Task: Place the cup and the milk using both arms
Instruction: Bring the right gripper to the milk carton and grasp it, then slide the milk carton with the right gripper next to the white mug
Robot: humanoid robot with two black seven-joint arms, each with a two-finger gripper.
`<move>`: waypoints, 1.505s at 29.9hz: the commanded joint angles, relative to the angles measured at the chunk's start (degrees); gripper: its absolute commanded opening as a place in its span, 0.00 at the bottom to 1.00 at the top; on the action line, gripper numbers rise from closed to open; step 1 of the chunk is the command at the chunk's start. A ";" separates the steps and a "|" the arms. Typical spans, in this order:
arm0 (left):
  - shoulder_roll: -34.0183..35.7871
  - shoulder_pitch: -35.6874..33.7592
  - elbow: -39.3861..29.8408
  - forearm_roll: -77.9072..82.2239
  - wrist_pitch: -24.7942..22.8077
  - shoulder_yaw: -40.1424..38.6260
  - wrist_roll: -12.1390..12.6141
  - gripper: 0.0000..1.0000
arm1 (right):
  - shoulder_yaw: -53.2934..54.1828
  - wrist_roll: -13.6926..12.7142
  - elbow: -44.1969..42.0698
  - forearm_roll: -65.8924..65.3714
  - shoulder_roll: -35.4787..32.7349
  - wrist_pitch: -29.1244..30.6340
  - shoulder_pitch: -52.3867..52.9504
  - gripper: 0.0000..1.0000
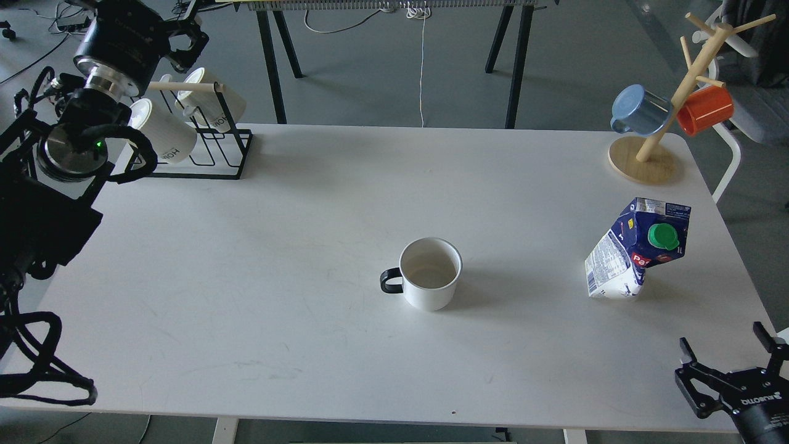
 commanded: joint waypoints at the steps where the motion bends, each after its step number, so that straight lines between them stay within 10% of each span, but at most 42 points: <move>1: 0.08 -0.11 -0.09 0.09 0.00 0.09 0.00 0.99 | -1.07 -0.43 -0.59 -1.12 1.82 0.00 3.38 0.96; 16: 0.70 -0.19 -0.09 0.26 0.00 0.71 1.58 0.99 | -8.81 -0.43 -7.26 -1.12 6.30 0.00 16.48 0.82; 33: 1.40 -0.28 0.00 0.44 0.00 0.88 2.28 0.99 | -9.08 -1.40 -10.96 -1.47 10.00 0.00 22.99 0.15; 45: 1.66 -0.46 -0.09 0.61 0.00 0.97 2.46 0.99 | -11.45 -1.31 -4.20 -1.29 11.40 0.00 17.72 0.13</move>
